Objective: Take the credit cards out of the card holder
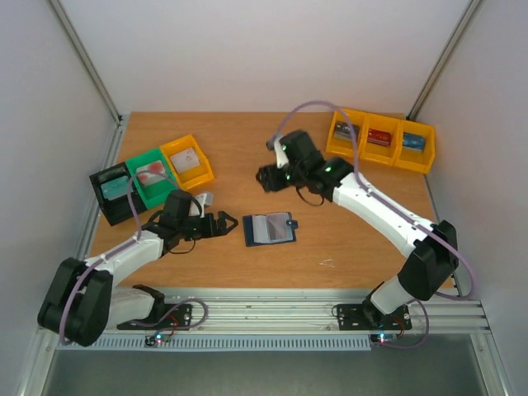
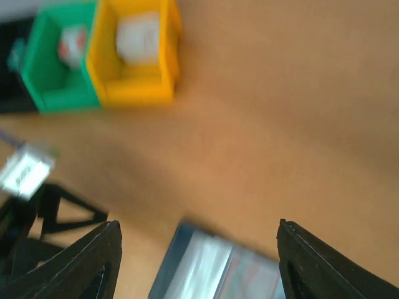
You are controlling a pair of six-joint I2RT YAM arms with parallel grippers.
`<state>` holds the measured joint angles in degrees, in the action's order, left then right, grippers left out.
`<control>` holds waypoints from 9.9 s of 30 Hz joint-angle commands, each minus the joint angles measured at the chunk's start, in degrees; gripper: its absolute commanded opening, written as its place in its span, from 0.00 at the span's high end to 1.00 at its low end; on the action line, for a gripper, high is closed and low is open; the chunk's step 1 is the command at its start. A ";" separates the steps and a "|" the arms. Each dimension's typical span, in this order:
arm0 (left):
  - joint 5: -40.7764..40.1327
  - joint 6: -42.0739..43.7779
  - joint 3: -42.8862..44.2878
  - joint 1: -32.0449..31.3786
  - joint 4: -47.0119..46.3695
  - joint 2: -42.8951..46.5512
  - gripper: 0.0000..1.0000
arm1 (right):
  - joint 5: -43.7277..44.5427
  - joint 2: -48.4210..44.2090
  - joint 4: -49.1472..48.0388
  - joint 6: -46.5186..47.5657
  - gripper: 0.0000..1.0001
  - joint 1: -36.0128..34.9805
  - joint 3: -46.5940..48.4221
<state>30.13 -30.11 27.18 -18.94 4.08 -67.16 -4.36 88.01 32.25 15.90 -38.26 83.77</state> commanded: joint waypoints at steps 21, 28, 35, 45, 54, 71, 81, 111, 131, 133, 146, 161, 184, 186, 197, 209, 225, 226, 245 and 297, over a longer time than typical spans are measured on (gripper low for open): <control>-5.19 -3.98 5.05 -12.70 -11.40 -23.50 0.05 | -12.25 9.37 0.71 -20.89 0.57 0.45 -27.67; -3.82 -4.28 8.34 -15.67 -15.35 -29.45 0.13 | -20.36 14.84 -4.37 -16.82 0.61 1.00 -28.28; -3.76 -2.54 8.75 -16.79 -17.30 -30.04 0.77 | -23.89 9.93 -7.27 -12.88 0.60 2.13 -30.36; -2.55 13.85 8.91 -16.32 -12.63 -6.00 1.00 | -33.61 -15.86 5.64 0.88 0.44 7.28 -24.09; 1.56 18.06 15.82 -15.43 -4.39 16.26 1.00 | -32.98 -25.80 9.64 2.28 0.27 7.88 -10.26; 11.26 17.65 22.14 -15.25 -5.49 23.41 1.00 | -36.79 -24.57 8.51 4.99 0.14 7.02 -2.02; 15.58 19.74 22.84 -15.23 -5.38 23.44 1.00 | -35.83 -20.86 6.51 4.60 0.27 5.32 -1.21; 5.70 18.28 18.79 -12.15 -5.37 28.07 0.44 | -35.77 -18.73 9.51 3.63 0.99 -3.08 3.57; 7.61 26.92 18.61 -10.59 -0.81 28.08 0.38 | 31.20 18.16 60.90 -11.48 0.99 -19.30 49.00; 8.49 25.78 18.08 -10.59 -0.86 27.86 0.44 | 28.46 18.11 59.77 -11.04 0.99 -19.31 48.99; 6.19 12.76 16.87 -10.46 -3.25 27.20 0.58 | -7.09 5.71 36.78 1.13 0.99 -19.09 35.76; 18.60 5.00 18.53 -9.01 -9.62 26.91 0.63 | -24.37 -4.02 26.99 9.61 0.97 -19.03 24.51; 6.77 27.20 20.90 -6.51 -1.29 29.56 0.58 | 10.80 7.60 45.52 -4.86 0.99 -14.06 36.99; 13.65 19.02 20.31 -7.20 -5.13 28.30 0.58 | 7.73 7.22 43.12 -4.18 0.99 -14.40 36.16; 5.04 3.53 18.88 -8.92 -8.47 24.10 0.58 | -11.70 4.11 32.47 1.25 0.99 -15.00 30.25; 2.76 -0.27 17.80 -8.36 -7.83 24.64 0.59 | -19.86 -0.91 27.18 4.40 0.99 -15.00 25.42; 13.80 6.64 19.20 -10.07 -7.97 23.17 0.72 | -26.69 -2.31 20.78 6.37 0.99 -14.99 22.43; 14.41 6.93 19.29 -10.21 -8.21 23.19 0.72 | -26.88 -2.09 20.40 6.54 0.99 -15.00 22.42; 16.49 4.18 19.57 -8.04 -11.18 26.03 1.00 | -33.13 -5.40 16.02 8.91 0.83 -12.72 15.80; 11.26 23.63 19.37 -2.24 2.59 33.54 1.00 | -42.45 9.48 -7.90 -24.41 0.87 7.92 -17.21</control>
<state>40.58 -7.81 45.36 -21.45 8.43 -34.76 -46.50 94.87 34.72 1.91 -30.57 67.53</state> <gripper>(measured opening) 0.007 0.132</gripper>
